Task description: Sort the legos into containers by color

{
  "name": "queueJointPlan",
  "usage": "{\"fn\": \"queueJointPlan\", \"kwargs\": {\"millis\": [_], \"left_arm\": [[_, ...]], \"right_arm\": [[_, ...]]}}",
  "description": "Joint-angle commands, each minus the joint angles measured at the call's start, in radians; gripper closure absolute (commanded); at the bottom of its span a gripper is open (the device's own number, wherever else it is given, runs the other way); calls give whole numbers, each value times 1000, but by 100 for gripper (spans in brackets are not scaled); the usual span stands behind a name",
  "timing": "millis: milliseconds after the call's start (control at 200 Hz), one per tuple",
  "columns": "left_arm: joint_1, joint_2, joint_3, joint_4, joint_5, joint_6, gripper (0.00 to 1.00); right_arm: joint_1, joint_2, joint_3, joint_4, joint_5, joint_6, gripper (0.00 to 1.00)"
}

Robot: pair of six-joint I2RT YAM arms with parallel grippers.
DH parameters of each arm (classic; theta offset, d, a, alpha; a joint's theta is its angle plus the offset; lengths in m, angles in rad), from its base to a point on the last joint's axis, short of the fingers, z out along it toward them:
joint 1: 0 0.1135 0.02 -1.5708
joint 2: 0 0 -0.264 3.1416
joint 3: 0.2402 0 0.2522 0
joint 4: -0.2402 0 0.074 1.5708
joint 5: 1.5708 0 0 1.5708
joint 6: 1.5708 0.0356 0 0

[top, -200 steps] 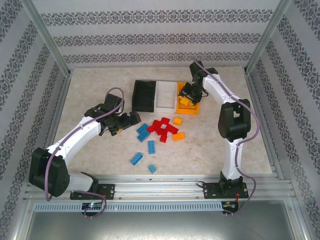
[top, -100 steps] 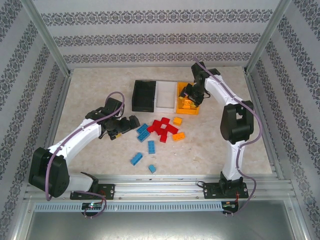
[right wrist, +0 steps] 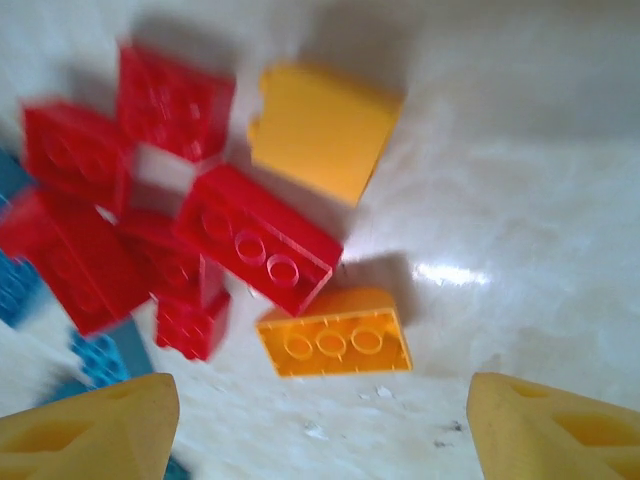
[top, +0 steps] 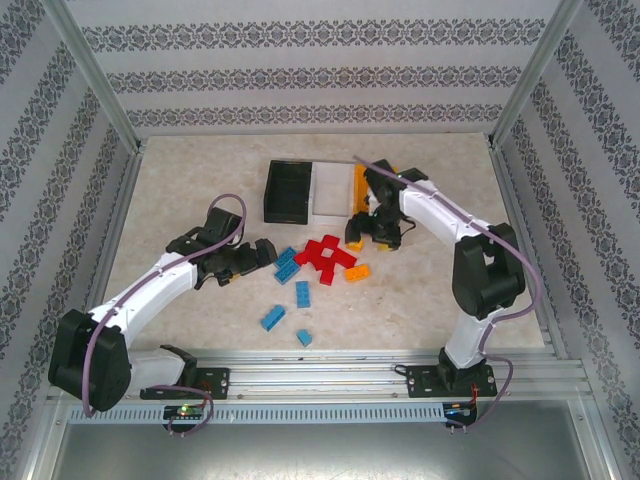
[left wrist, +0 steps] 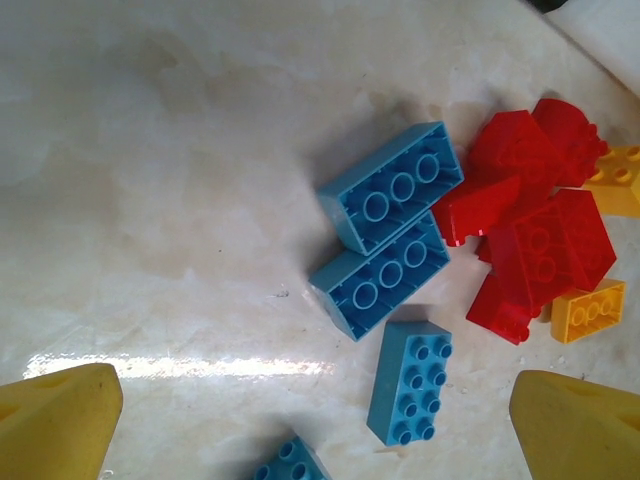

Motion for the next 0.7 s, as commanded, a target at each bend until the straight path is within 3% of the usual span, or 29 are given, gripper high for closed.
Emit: {"fn": "queueJointPlan", "kwargs": {"millis": [0, 145, 694], "left_arm": [[-8, -23, -39, 93, -19, -54, 0], [-8, -35, -50, 112, -20, -75, 0], [-7, -122, -55, 26, -59, -53, 0]], "right_arm": [[74, -4, -21, -42, 96, -127, 19], [133, 47, -3, -63, 175, -165, 16], [155, 148, -9, -24, 173, -143, 15]]}}
